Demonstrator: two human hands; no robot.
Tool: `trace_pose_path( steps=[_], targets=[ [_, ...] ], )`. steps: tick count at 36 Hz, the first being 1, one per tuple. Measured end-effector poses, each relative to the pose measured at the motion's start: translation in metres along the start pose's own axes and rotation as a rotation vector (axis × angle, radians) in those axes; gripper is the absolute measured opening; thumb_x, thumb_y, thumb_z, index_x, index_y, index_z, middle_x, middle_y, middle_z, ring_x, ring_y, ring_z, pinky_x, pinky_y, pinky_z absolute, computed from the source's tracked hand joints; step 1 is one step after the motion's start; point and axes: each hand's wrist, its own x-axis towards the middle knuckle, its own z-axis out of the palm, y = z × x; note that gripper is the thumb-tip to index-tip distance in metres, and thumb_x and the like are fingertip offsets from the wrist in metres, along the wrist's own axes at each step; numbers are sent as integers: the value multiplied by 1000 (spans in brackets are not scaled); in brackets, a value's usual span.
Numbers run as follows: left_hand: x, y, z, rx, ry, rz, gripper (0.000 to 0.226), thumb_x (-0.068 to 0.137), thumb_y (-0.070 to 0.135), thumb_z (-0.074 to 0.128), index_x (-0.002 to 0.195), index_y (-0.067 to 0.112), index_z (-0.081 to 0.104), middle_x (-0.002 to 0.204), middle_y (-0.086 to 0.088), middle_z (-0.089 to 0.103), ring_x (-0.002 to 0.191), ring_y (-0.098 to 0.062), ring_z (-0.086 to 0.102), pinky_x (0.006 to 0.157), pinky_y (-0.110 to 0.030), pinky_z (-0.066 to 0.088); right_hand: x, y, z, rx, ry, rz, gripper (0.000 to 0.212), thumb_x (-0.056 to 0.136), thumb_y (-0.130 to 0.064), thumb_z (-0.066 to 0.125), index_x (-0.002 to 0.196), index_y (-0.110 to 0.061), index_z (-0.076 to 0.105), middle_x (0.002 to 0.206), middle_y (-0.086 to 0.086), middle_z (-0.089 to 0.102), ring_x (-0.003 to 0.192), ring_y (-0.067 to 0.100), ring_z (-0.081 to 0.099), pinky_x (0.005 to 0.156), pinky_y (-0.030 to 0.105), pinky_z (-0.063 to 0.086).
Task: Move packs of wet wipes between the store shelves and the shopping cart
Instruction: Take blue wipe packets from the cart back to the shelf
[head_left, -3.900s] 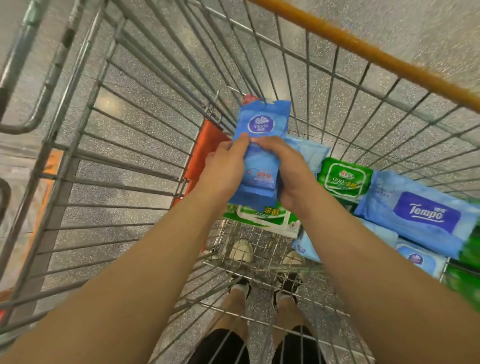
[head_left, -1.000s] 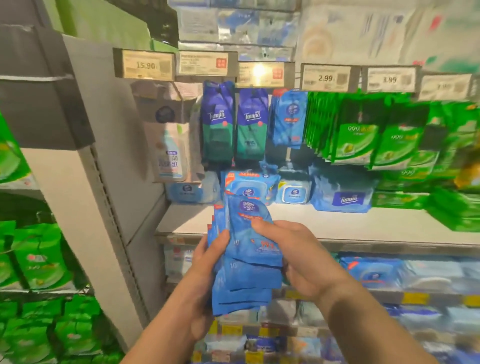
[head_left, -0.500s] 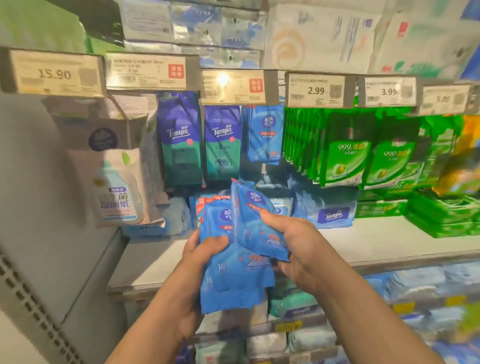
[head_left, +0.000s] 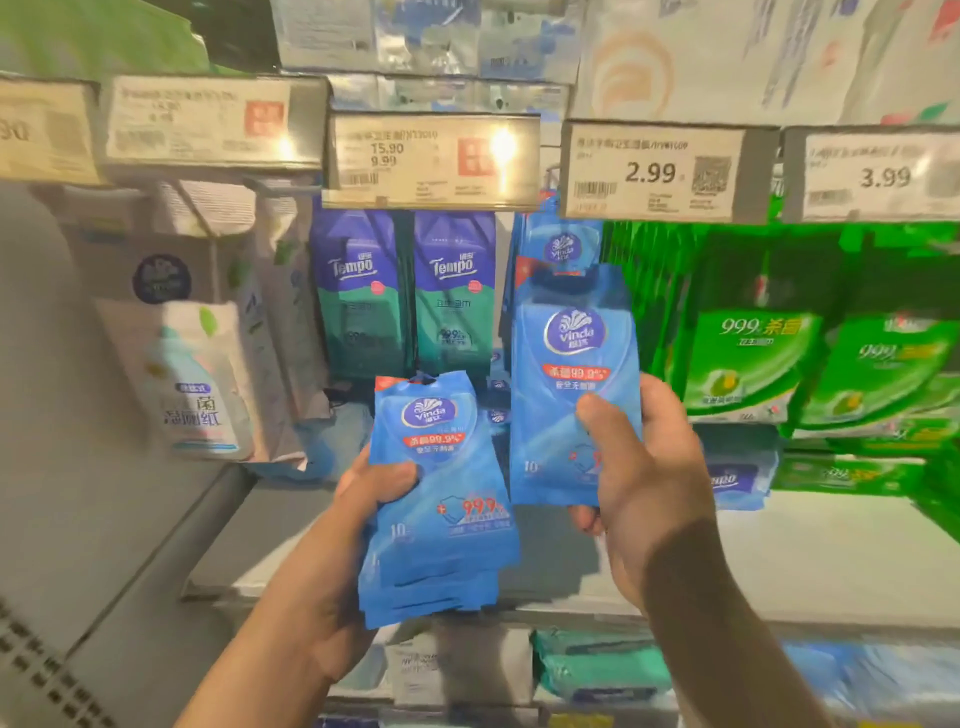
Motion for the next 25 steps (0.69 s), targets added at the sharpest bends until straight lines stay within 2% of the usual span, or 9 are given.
trace_pose_path(
  steps=[5,6,7,8,9,11,20,23,25],
  targets=[
    [11,-6,-11,-68,21,47,43,100,-7,46,141,-15,34,122,-18,41,101,-20,26,59,-19,31,-7,-16,-10,-83,-16,-288,18,81,-27,62,98,-32,61,73,-9,69,50,10,57,35,27,42],
    [4,-3,-10,-46,-49,64,77,79,14,80,136,-16,39,119,-17,40,101,-18,28,60,-21,28,-9,-19,-13,-106,-20,-344,17,82,-24,61,98,-31,61,70,-10,68,47,9,55,34,28,43],
    [7,-3,-6,5,-38,104,51,72,-23,65,121,-19,50,111,-18,45,97,-11,37,61,-22,31,-11,-22,-14,-128,-14,-383,17,82,-22,60,98,-30,60,68,-11,68,45,9,54,34,29,44],
    [-4,4,-2,9,-19,82,58,55,-12,18,93,-19,61,92,-21,56,83,0,49,59,-20,39,-12,-23,-16,-140,1,-412,18,82,-21,60,99,-29,59,67,-13,67,44,8,54,34,27,44],
    [-7,8,-1,5,-23,82,23,48,-10,46,62,-9,63,57,-14,60,52,6,52,54,-13,42,-12,-25,-16,-136,15,-426,19,82,-20,60,100,-27,58,66,-15,67,44,6,54,34,25,44],
    [-16,19,2,-20,-55,131,31,56,-8,49,33,13,51,44,5,53,18,5,33,50,-5,40,-8,-27,-17,-88,34,-396,23,83,-23,59,106,-23,57,68,-15,67,46,5,54,35,22,42],
    [-23,26,-2,-166,-99,122,29,48,1,36,26,17,45,24,9,35,17,4,34,48,-3,42,8,-9,-12,-51,94,-171,8,98,-26,64,92,-21,67,67,-5,61,55,13,49,40,24,37],
    [-9,19,-12,-150,-164,67,19,41,-6,55,51,7,46,35,4,51,31,2,47,44,-9,43,7,0,-9,11,132,-127,21,98,-29,66,79,-20,65,62,0,54,47,15,43,41,25,35],
    [3,17,-18,12,-138,13,17,86,5,64,77,-4,51,79,-7,53,81,-6,49,54,-5,41,6,6,-6,94,117,-87,20,94,-32,68,78,-21,65,66,1,58,44,14,42,44,26,32]
  ],
)
